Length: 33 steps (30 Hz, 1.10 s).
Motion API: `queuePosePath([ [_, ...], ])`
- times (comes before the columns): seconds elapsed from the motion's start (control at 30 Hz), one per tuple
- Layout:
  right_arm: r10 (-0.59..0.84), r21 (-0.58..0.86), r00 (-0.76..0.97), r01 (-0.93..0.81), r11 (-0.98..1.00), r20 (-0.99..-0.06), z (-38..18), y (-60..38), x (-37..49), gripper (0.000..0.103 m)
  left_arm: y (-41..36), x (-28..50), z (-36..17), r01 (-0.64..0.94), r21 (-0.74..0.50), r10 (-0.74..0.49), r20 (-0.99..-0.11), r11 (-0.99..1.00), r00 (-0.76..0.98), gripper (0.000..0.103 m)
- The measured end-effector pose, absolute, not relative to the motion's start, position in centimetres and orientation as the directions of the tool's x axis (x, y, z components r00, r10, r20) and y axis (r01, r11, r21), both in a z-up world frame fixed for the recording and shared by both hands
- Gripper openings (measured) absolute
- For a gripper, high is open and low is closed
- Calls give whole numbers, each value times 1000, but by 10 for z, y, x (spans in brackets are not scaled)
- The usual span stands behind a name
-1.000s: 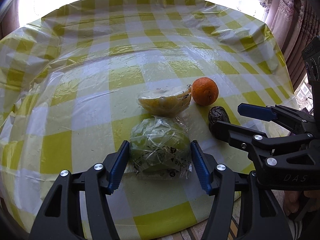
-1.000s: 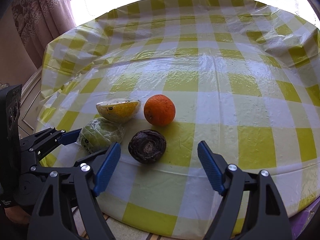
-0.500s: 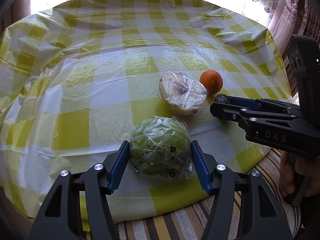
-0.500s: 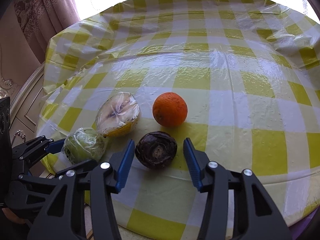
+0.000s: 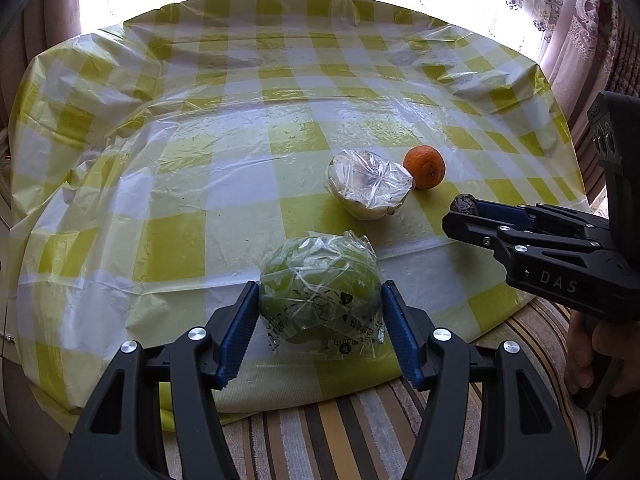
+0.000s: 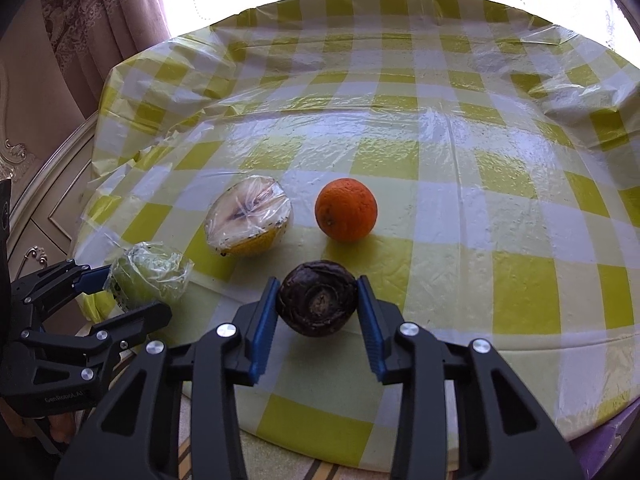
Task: Organize fruits
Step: 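Grasp the dark round fruit with the right tool while the left tool holds the green fruit, then carry both held fruits over the white box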
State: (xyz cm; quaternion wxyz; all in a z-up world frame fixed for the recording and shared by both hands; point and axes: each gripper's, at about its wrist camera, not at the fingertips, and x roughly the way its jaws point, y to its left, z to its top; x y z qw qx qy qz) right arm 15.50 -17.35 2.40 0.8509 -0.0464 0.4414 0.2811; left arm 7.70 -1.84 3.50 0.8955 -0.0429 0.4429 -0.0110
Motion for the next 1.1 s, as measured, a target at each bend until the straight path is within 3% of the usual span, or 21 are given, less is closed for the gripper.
queuePosePath([
  [0.5,446,208,502,-459,864,-741,45,-237,119,39,-65,64,56,59,-48,-75,-772,997,632,59],
  [1.1,383,233,590,-317,920,-711,63,-347,88,39,-184,67,74,297,-3,-196,-757,955,623,59],
])
